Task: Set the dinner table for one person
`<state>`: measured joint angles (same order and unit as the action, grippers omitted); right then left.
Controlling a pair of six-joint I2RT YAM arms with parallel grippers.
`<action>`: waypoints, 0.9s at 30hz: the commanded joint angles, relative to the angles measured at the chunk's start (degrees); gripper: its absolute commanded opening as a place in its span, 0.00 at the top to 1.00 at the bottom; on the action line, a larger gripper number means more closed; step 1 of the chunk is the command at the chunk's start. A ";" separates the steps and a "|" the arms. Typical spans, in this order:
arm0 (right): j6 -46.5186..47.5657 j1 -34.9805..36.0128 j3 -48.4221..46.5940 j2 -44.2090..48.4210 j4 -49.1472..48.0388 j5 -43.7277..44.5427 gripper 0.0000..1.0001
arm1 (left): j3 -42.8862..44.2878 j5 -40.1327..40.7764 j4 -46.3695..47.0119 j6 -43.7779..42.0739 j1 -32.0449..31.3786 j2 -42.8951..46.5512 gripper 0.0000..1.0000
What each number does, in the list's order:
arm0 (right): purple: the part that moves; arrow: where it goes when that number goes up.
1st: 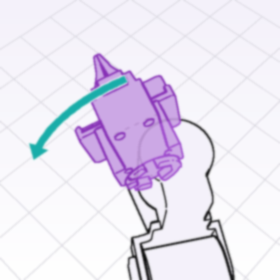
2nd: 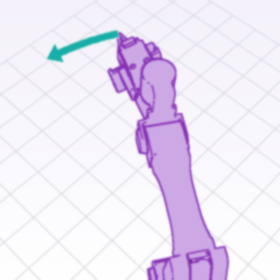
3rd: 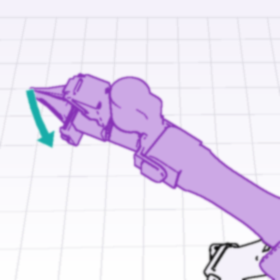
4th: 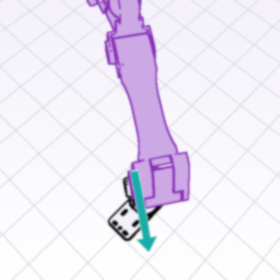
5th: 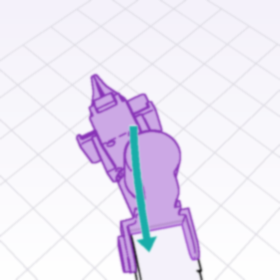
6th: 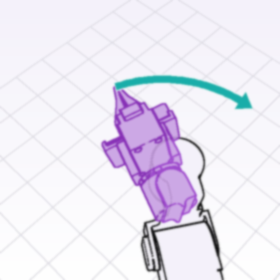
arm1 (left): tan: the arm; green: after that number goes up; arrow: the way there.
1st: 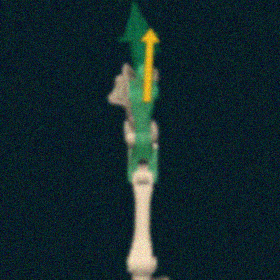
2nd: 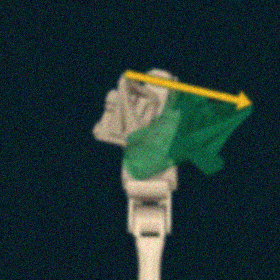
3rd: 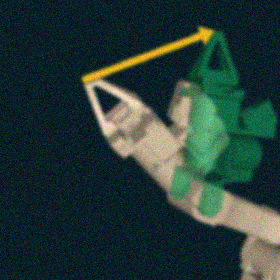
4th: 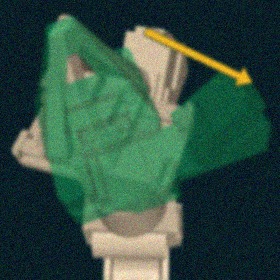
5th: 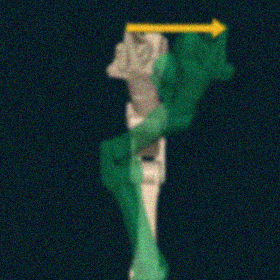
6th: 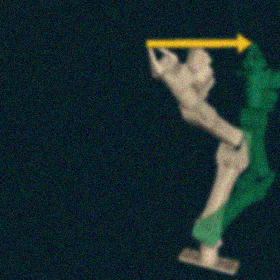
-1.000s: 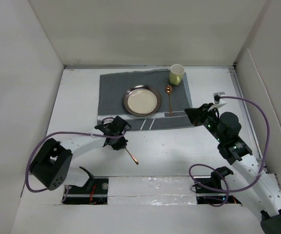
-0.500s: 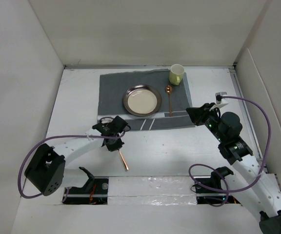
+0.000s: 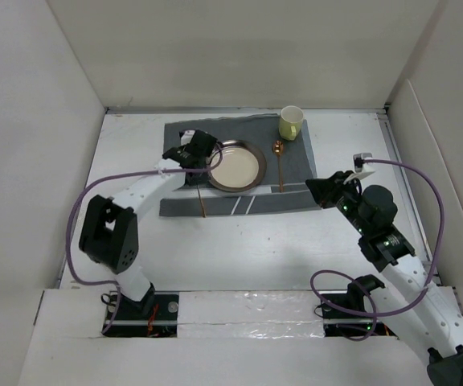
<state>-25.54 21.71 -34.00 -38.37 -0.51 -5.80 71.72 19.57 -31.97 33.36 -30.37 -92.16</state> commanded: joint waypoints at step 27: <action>0.67 3.68 -0.01 -4.08 -2.91 4.04 0.78 | 29.96 -3.67 2.61 -21.41 12.09 -29.39 1.00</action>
<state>-25.47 24.23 -33.47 -42.81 -0.51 -3.60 98.65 16.40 -29.85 13.04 -17.91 -120.92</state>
